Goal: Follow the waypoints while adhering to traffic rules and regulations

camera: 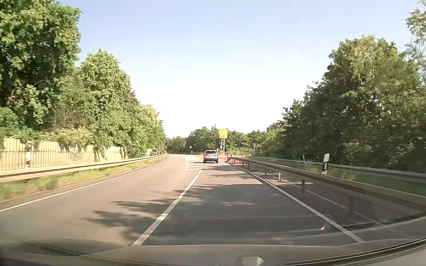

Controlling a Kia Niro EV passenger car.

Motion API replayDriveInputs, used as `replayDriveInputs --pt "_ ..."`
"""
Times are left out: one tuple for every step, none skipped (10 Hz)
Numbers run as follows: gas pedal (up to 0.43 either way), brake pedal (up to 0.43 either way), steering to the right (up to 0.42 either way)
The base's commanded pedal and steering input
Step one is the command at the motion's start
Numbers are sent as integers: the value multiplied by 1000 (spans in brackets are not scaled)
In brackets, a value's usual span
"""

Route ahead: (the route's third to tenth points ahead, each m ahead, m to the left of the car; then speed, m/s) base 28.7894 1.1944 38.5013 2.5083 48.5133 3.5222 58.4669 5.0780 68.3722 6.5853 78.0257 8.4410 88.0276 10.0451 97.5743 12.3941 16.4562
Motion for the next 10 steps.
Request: replayDriveInputs --pt "118 30 -9" --pt "118 30 -9" --pt "118 30 -9" --pt "118 30 -10" --pt "118 30 -10" --pt "118 30 -10" --pt "118 30 -10" --pt "118 30 -10" --pt "118 30 -10" --pt "118 30 -10"
